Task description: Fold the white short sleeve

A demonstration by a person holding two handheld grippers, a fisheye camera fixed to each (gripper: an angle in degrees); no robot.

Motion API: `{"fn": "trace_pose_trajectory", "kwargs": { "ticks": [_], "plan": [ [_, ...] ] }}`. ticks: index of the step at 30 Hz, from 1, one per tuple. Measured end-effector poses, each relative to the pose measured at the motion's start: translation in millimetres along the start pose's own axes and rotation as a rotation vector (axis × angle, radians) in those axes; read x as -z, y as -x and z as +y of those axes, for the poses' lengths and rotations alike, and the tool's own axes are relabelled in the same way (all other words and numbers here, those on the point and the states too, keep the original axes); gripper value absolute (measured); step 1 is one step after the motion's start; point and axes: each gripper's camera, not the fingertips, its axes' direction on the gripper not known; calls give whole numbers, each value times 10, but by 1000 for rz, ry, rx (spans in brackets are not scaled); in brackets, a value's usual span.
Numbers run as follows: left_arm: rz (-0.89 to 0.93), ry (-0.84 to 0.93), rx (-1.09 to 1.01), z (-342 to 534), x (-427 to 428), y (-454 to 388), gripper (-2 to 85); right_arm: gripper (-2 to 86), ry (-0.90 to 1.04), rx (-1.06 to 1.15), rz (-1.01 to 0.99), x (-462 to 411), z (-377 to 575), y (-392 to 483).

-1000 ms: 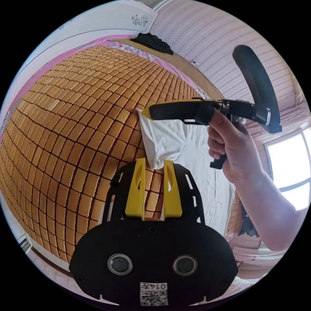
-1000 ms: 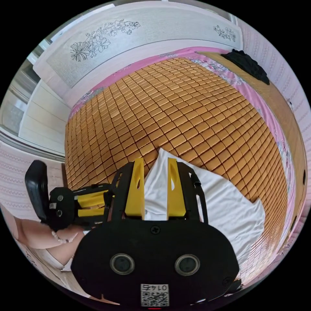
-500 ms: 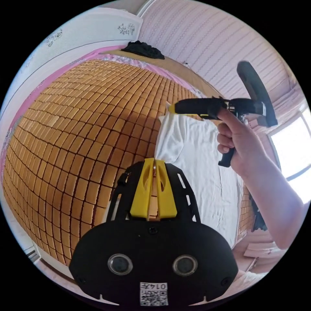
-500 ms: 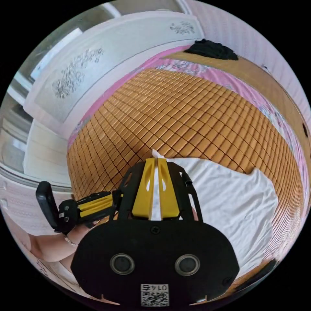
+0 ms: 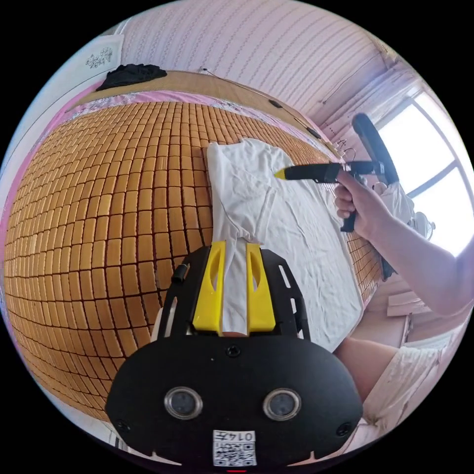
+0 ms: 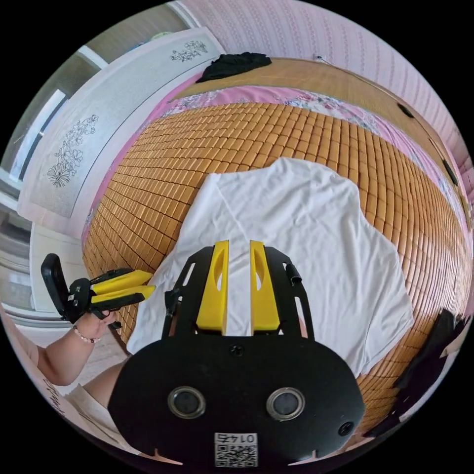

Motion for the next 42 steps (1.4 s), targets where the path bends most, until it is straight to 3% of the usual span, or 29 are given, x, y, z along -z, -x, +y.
{"fn": "trace_pose_trajectory", "kwargs": {
  "ticks": [6,10,14,19,24,30,35,42],
  "plan": [
    [-77,62,-83,-140,-231,-149,58,77,31,206,-23,-290,-633,265],
    [-140,90,-42,-186,-366,-117,2,44,140,255,-31,-517,-849,313],
    [-122,23,42,-182,-254,28,-8,15,95,280,-13,-393,-892,357],
    [-76,69,123,-173,-401,253,-1,21,105,226,-43,-339,-886,186],
    [-61,78,153,-146,-351,325,41,78,-130,25,-164,259,-498,-343],
    [-140,109,-50,-289,-135,70,48,73,-195,-215,20,824,854,-837],
    [103,94,-321,-966,-514,-690,51,47,-81,-427,178,1170,1940,-1281],
    [286,138,-562,-1953,-1614,-2078,55,50,-93,-600,220,1474,2404,-1809]
  ]
}}
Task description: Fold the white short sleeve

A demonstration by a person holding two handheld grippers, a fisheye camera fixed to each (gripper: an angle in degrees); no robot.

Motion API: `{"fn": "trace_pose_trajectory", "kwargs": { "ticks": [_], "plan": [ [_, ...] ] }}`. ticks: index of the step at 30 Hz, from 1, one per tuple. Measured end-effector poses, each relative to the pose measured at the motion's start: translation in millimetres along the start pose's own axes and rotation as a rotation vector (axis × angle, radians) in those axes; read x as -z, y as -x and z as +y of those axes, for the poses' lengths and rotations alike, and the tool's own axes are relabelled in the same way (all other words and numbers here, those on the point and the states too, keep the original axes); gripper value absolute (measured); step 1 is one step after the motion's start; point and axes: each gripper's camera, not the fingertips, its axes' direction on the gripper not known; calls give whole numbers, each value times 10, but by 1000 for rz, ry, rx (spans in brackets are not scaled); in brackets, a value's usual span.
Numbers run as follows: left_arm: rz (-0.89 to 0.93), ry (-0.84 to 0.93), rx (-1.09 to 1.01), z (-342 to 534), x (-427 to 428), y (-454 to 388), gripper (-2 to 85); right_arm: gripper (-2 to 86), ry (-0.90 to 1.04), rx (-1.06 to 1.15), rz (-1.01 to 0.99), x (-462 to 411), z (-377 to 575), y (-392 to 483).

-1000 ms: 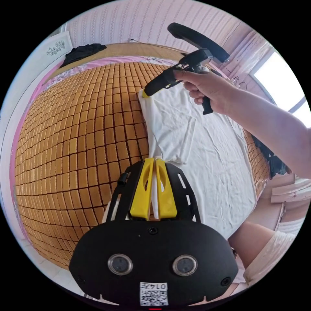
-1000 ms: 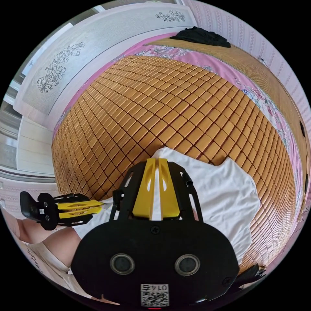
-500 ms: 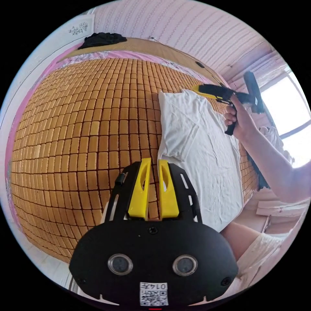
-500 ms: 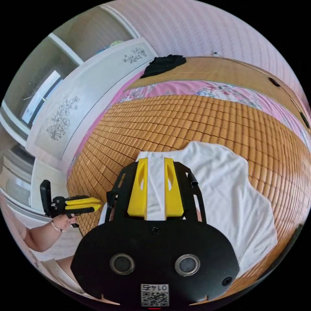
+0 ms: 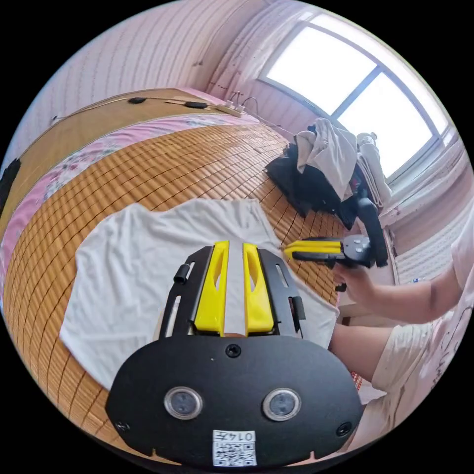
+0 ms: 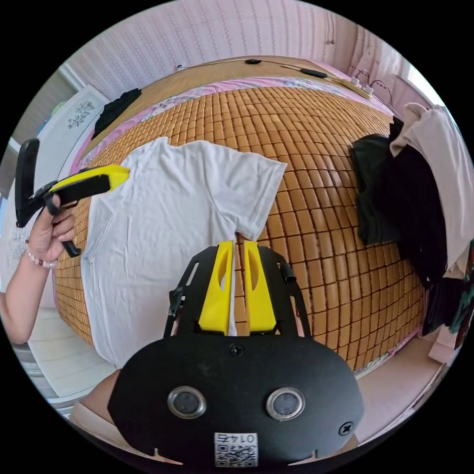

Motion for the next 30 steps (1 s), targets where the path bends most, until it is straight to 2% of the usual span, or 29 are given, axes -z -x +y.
{"fn": "trace_pose_trajectory", "kwargs": {
  "ticks": [5,10,13,14,18,21,24,26,30],
  "plan": [
    [-39,102,-76,-1010,-1007,-250,77,61,29,-42,-15,-56,-89,-236],
    [-18,229,-51,-1345,-1664,-407,82,31,20,-25,-45,48,-68,-351],
    [-130,314,-92,-1389,-1925,-517,41,21,15,-3,-70,121,-27,-425],
    [-174,291,-121,-1388,-1925,-545,6,18,15,2,-81,150,-14,-456],
    [-125,236,-29,-1385,-1831,-365,-8,13,-25,-27,-91,268,38,-555],
    [-110,79,93,-1242,-1453,-153,-9,13,-81,-33,-122,385,85,-590],
    [-95,-73,161,-908,-877,-37,-8,18,-139,79,-214,627,169,-479],
    [-156,-139,214,-492,-464,19,-4,27,-151,203,-252,803,301,-325],
    [-192,-64,308,93,-241,215,26,45,-41,307,-212,777,425,-170]
  ]
}}
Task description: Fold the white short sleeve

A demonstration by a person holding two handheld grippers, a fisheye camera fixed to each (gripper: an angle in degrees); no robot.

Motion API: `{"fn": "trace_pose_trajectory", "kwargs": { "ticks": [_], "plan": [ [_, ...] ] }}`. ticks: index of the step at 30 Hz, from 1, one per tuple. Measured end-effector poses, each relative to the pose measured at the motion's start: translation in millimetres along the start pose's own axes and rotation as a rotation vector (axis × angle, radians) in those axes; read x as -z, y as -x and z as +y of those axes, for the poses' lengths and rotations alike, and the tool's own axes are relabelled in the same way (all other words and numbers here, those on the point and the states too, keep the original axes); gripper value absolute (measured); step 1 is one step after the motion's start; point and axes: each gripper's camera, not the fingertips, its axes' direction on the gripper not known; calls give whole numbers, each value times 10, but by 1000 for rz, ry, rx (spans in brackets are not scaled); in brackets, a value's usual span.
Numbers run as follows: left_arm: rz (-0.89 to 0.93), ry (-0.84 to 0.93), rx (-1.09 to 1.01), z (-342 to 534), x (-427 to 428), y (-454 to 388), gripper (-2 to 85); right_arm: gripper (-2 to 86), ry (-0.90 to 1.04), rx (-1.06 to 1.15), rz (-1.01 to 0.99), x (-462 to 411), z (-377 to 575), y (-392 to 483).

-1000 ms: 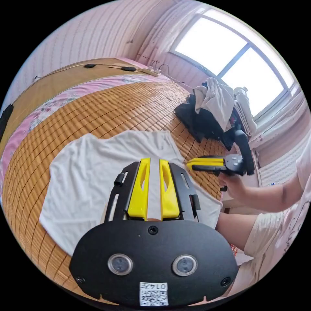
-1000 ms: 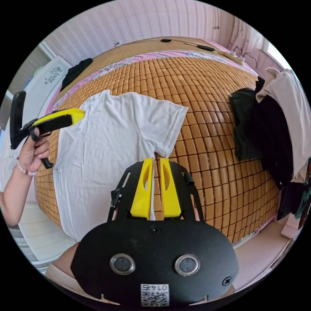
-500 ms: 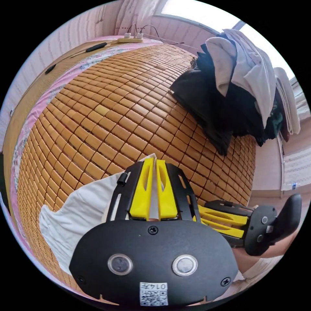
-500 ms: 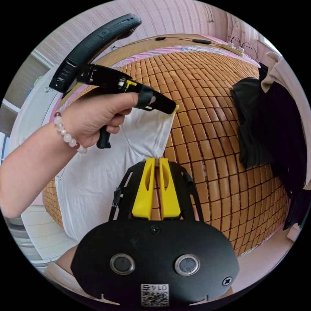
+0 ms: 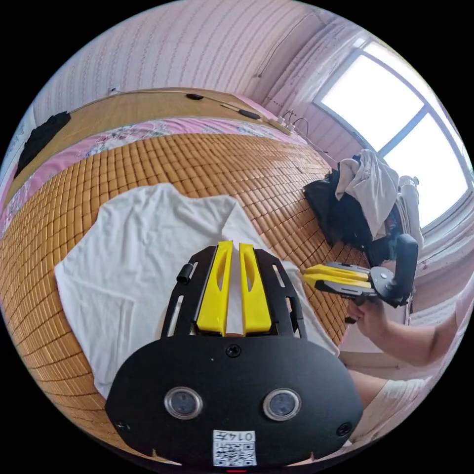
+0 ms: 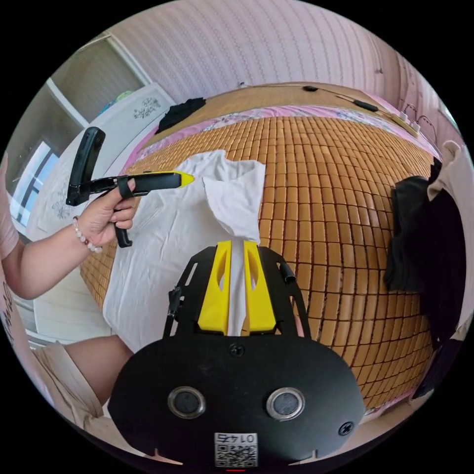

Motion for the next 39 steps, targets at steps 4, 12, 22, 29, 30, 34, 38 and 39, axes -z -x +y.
{"fn": "trace_pose_trajectory", "kwargs": {
  "ticks": [4,12,22,29,30,34,38,39],
  "plan": [
    [6,49,94,223,80,339,49,57,76,20,25,-64,-102,-1],
    [-12,70,0,-333,-362,128,72,72,86,125,116,-149,-264,370],
    [-56,87,-77,-596,-289,-144,-8,63,99,31,65,-152,-262,235],
    [-87,90,9,-400,-43,-11,-4,56,118,76,41,-63,-272,304],
    [-86,103,18,-391,-80,24,-1,55,126,80,44,-68,-274,310],
    [-66,136,41,-400,-83,148,30,57,127,112,21,57,-358,302],
    [-14,23,106,-366,436,439,45,65,16,101,28,258,-749,63],
    [-9,5,120,-353,527,514,47,67,3,92,30,262,-837,11]
  ]
}}
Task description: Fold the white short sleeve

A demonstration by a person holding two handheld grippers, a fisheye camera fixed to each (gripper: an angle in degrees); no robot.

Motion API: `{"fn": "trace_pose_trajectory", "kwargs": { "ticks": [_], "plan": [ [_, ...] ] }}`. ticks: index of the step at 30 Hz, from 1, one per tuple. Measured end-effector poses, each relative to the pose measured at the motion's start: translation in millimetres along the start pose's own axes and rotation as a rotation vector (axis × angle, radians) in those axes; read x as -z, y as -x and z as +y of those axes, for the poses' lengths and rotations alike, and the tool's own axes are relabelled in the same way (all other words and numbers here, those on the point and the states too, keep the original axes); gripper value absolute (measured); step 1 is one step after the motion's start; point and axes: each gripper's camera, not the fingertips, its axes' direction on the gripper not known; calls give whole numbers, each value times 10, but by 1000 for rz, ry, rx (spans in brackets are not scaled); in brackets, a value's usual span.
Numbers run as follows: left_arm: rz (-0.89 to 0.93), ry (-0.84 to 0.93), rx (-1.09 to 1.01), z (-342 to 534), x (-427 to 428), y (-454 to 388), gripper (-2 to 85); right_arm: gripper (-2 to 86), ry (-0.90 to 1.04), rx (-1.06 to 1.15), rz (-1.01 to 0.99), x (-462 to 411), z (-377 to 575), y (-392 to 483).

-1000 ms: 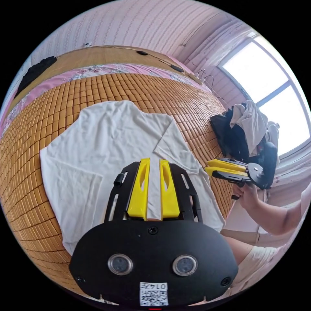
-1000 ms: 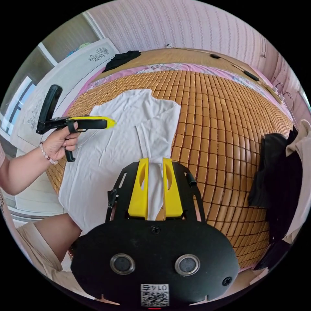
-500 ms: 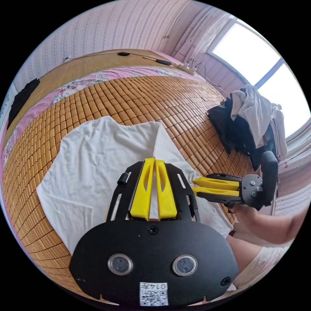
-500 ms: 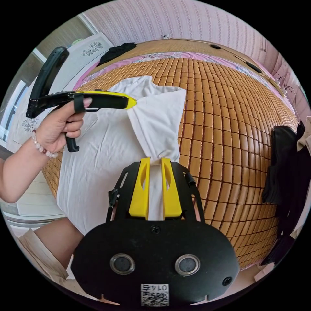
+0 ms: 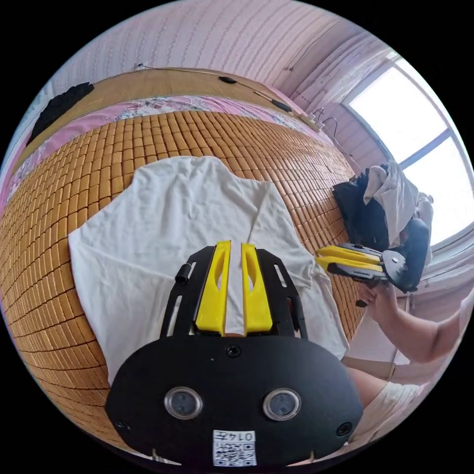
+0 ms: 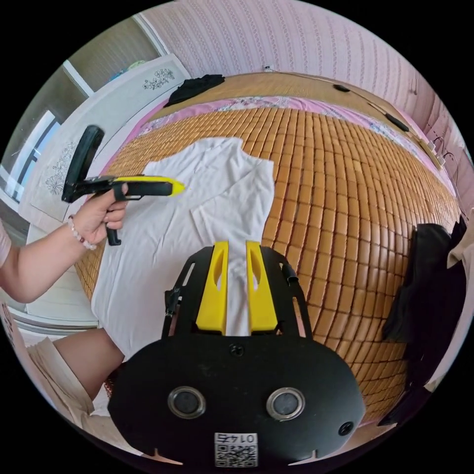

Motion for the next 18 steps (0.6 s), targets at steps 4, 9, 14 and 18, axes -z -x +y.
{"fn": "trace_pose_trajectory", "kwargs": {
  "ticks": [4,9,14,18],
  "plan": [
    [-155,-57,97,43,544,638,62,108,6,-28,-26,-206,-628,-352],
    [-213,-5,217,15,852,1290,95,105,105,-41,-112,-500,-1115,-498],
    [-130,26,309,-37,885,1669,89,14,134,-129,-149,-455,-1330,-720],
    [-2,89,217,-167,903,1738,8,7,121,-141,-188,-349,-1457,-845]
  ]
}}
